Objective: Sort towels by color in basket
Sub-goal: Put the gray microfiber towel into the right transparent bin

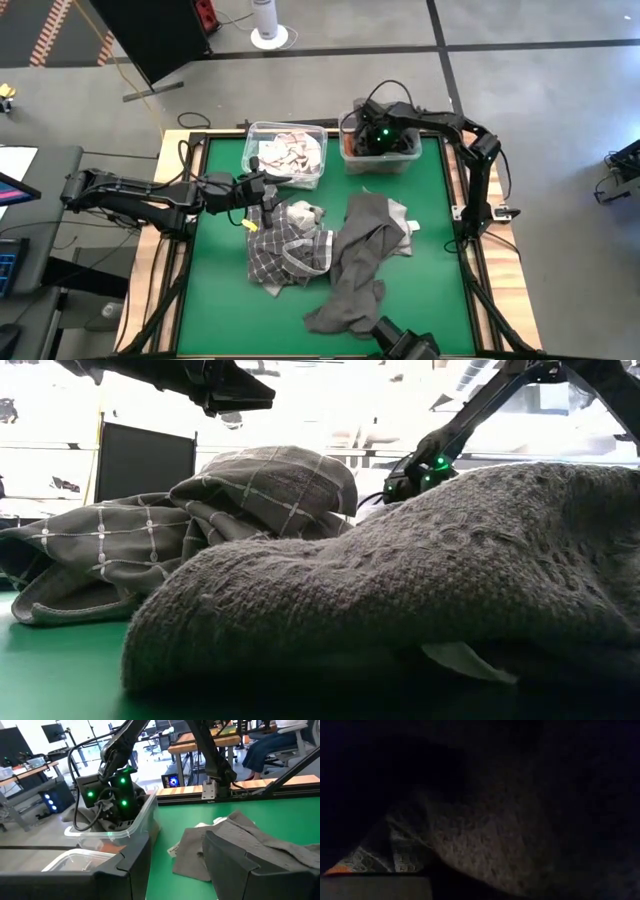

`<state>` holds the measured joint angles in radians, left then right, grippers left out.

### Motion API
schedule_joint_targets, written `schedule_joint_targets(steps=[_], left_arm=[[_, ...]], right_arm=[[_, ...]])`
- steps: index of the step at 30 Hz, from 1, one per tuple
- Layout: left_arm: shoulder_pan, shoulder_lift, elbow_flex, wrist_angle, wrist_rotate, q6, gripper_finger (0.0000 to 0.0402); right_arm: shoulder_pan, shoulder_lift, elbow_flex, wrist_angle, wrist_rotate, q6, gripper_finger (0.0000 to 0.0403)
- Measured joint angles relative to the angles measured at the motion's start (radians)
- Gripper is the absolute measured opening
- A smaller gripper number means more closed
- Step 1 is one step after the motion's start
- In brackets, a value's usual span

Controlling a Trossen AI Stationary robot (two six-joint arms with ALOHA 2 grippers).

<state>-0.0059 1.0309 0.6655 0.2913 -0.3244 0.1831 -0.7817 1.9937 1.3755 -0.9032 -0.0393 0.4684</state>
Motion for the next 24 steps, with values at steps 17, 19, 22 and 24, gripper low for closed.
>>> schedule_joint_targets(steps=[17,19,22,24], left_arm=[[0.0,0.0,-0.001,-0.003,0.0,0.007,0.0169],[0.0,0.0,-0.001,-0.002,0.0,0.007,0.0169],[0.0,0.0,-0.001,-0.004,0.0,0.006,0.0169],[0.0,0.0,-0.001,-0.003,0.0,0.006,0.0169]], right_arm=[[0.03,-0.178,0.395,-0.251,0.078,-0.027,0.0176],[0.027,-0.187,0.4,-0.23,0.154,-0.032,0.0176],[0.015,-0.178,0.4,-0.197,0.198,-0.034,0.0176],[0.007,-0.163,0.401,-0.188,0.2,-0.035,0.0177]])
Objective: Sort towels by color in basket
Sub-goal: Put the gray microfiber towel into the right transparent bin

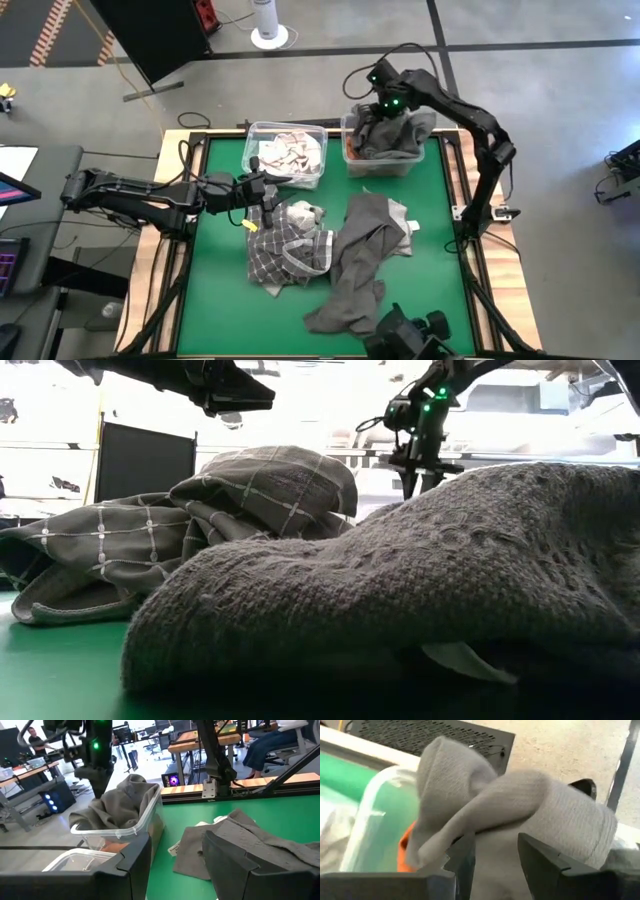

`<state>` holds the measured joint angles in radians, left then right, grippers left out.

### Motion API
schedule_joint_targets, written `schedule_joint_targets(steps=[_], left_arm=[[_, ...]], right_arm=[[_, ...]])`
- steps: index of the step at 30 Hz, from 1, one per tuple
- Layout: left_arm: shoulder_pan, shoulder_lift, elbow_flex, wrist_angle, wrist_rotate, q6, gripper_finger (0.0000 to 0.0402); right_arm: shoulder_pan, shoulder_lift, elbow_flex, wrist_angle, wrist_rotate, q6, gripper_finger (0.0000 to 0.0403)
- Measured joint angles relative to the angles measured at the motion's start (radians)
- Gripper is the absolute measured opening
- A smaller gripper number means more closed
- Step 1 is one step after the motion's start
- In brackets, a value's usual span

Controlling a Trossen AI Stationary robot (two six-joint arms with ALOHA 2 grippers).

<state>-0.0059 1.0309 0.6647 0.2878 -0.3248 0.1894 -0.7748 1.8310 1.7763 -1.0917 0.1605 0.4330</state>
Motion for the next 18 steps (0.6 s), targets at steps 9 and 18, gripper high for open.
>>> schedule_joint_targets(steps=[9,18], left_arm=[[0.0,0.0,0.0,-0.028,0.0,0.001,0.0169],[0.0,0.0,0.0,-0.027,0.0,0.0,0.0169]], right_arm=[[0.059,0.06,0.0,0.148,0.097,-0.265,0.0208],[0.057,0.021,0.056,0.195,0.107,-0.255,0.0207]])
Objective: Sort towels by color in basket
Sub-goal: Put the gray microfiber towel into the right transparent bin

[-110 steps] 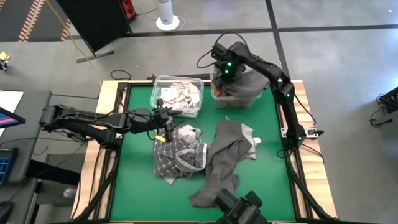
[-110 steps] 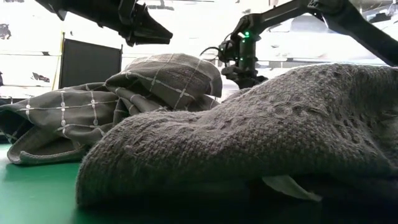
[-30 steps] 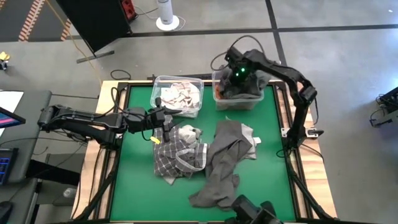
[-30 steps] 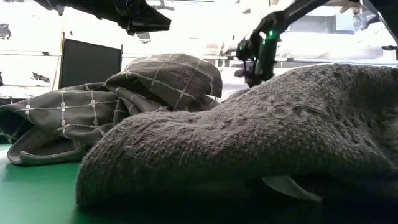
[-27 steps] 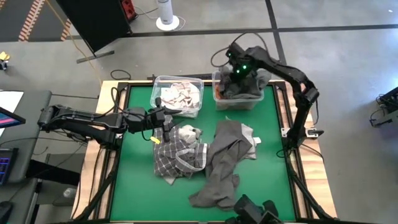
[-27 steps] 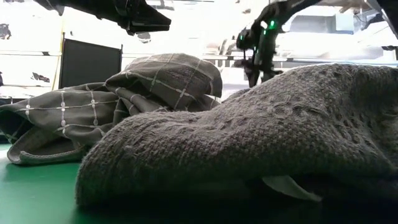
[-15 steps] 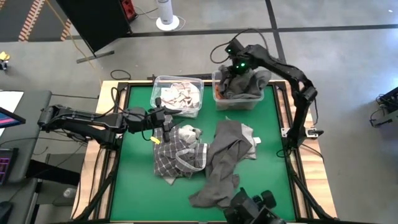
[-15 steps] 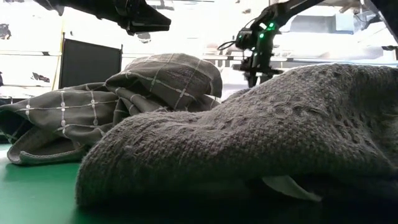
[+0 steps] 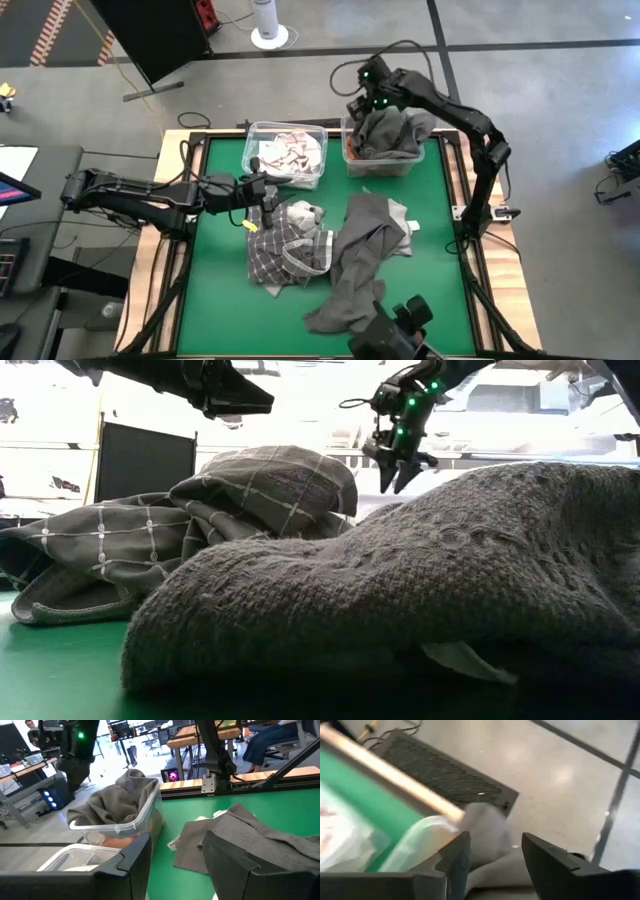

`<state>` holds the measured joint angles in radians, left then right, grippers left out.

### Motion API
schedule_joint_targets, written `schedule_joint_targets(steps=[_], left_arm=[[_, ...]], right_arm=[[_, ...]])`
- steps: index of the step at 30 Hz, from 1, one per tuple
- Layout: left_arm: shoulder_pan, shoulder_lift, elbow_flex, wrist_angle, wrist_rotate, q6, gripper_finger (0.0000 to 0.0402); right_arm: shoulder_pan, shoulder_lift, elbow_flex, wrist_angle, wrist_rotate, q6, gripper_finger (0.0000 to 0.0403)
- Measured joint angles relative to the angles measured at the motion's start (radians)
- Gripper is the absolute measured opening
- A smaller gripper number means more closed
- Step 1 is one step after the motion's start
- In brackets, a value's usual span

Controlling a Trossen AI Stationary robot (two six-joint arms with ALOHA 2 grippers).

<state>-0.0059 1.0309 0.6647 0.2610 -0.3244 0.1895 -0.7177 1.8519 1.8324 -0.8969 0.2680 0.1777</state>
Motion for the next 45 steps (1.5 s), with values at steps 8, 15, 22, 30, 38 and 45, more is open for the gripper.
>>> schedule_joint_targets(steps=[8,15,22,30,38,45], left_arm=[[0.0,0.0,0.0,0.003,0.0,-0.008,0.0169],[0.0,0.0,0.0,0.003,0.0,-0.008,0.0169],[0.0,0.0,0.0,-0.004,0.0,-0.007,0.0169],[0.0,0.0,0.0,-0.01,0.0,-0.003,0.0169],[0.0,0.0,0.0,-0.009,0.0,0.001,0.0169],[0.0,0.0,0.0,-0.009,-0.006,0.002,0.0169]], right_arm=[[-0.044,0.013,0.001,0.054,-0.102,0.04,0.021],[-0.062,0.072,0.003,0.049,-0.135,0.057,0.021],[-0.05,0.136,0.011,0.066,-0.14,0.05,0.021],[-0.074,0.164,0.013,0.056,-0.139,0.049,0.0156],[-0.062,0.161,0.013,0.046,-0.134,-0.027,0.0017],[-0.026,0.158,0.124,-0.047,-0.087,-0.07,0.0018]])
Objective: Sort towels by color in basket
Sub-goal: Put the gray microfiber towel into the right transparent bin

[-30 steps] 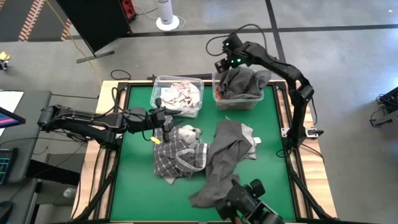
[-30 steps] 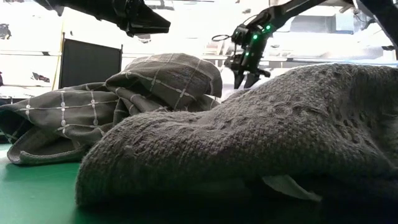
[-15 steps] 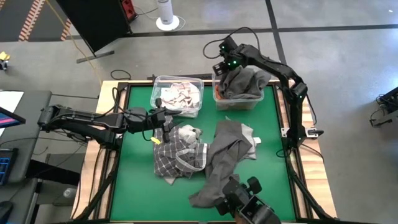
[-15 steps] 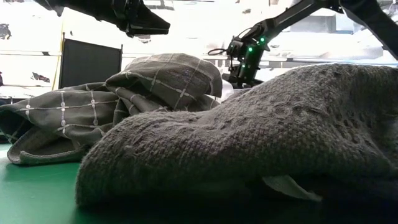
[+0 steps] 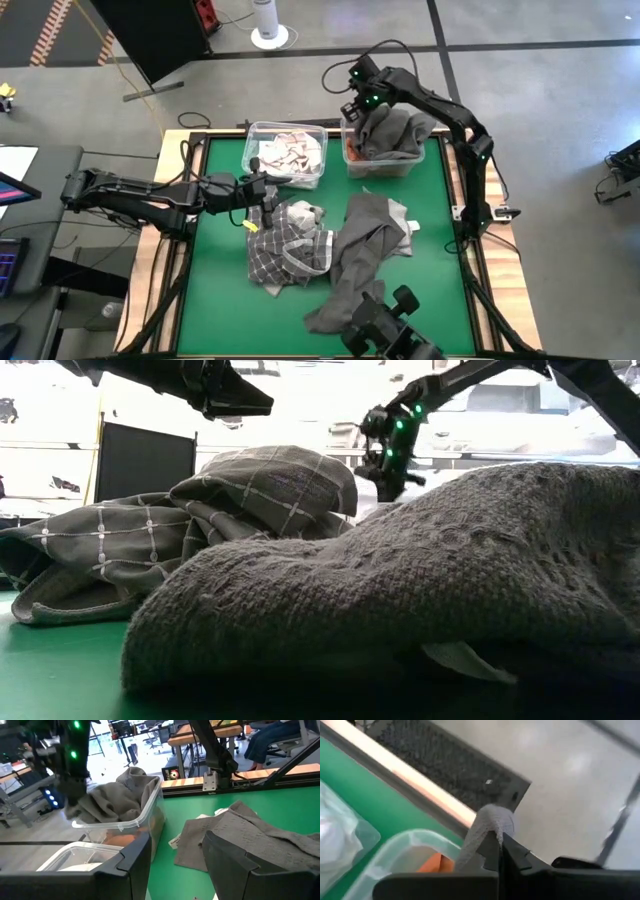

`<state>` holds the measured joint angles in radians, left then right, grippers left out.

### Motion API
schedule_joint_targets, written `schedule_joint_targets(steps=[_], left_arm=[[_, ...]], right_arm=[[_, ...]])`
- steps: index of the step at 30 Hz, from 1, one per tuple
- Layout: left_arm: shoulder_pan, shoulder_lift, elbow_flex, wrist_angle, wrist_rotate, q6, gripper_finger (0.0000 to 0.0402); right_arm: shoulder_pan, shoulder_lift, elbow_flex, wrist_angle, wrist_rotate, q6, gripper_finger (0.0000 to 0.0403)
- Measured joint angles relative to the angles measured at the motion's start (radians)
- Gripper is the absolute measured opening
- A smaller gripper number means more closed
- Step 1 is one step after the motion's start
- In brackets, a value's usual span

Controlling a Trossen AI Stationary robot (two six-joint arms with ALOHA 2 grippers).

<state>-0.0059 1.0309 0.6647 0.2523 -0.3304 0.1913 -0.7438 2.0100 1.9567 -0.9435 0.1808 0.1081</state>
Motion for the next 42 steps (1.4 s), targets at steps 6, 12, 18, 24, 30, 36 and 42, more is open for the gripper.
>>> schedule_joint_targets(steps=[6,12,18,24,30,36,42], left_arm=[[0.0,0.0,0.0,-0.005,0.0,-0.001,0.0169],[0.0,-0.006,0.0,-0.032,0.0,-0.016,0.0169],[-0.003,-0.026,0.0,-0.05,0.001,-0.049,0.0169],[-0.019,-0.032,0.0,-0.07,0.002,-0.059,0.0169],[-0.021,-0.033,0.0,-0.083,0.003,-0.06,0.0169],[-0.021,-0.033,0.0,-0.082,0.003,-0.064,0.0169],[-0.021,-0.033,0.0,-0.079,0.003,-0.058,0.0169]], right_arm=[[0.08,-0.042,0.169,-0.122,0.079,-0.039,0.0018],[0.171,-0.134,0.205,-0.347,0.158,0.008,0.0018],[0.228,-0.186,0.093,-0.523,0.266,0.135,0.0018],[0.178,-0.208,-0.048,-0.565,0.241,0.283,0.0019],[0.099,-0.207,-0.182,-0.479,0.174,0.335,0.0022],[0.019,-0.207,-0.317,-0.251,0.093,0.356,0.0021],[0.011,-0.207,-0.49,-0.094,0.043,0.388,0.0021]])
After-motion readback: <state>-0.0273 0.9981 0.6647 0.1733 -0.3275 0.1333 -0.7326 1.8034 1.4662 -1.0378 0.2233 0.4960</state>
